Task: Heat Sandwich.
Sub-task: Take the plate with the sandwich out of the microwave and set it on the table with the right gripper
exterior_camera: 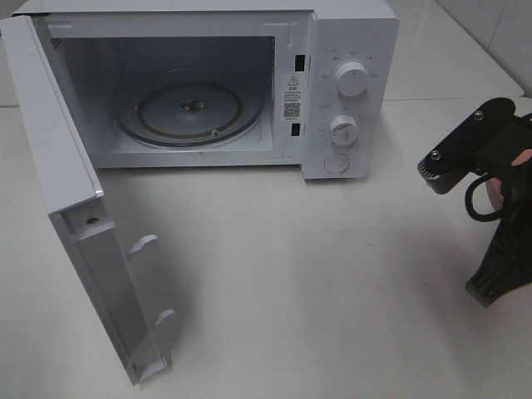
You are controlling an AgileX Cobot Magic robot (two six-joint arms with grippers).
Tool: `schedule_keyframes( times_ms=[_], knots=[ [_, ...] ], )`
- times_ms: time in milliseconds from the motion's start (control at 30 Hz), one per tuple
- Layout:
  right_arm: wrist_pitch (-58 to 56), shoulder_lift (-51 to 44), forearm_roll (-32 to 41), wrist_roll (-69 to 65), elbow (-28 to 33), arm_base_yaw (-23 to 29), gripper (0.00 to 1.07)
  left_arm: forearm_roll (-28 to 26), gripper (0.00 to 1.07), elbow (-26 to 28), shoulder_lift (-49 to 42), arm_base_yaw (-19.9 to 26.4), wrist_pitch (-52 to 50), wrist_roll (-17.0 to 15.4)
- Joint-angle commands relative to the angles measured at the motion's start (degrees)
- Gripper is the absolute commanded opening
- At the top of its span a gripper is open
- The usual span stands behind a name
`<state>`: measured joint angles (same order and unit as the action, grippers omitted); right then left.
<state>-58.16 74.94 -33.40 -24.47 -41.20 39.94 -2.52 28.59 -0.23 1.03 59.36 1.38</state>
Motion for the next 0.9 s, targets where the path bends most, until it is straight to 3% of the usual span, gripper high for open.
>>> schedule_keyframes(
  times_ms=[33,900],
  knots=[
    [1.4,2.1,-3.4,-2.2,-0.3,-0.1,0.04,-0.1,1.03,-0.3,-1.3,0.2,-0.3,0.1],
    [16.3,18.2,-4.0,-3.9,-0.3,-16.3,0.05,-0.1,1.03,-0.3,-1.3,0.2,-0.3,0.1]
  ],
)
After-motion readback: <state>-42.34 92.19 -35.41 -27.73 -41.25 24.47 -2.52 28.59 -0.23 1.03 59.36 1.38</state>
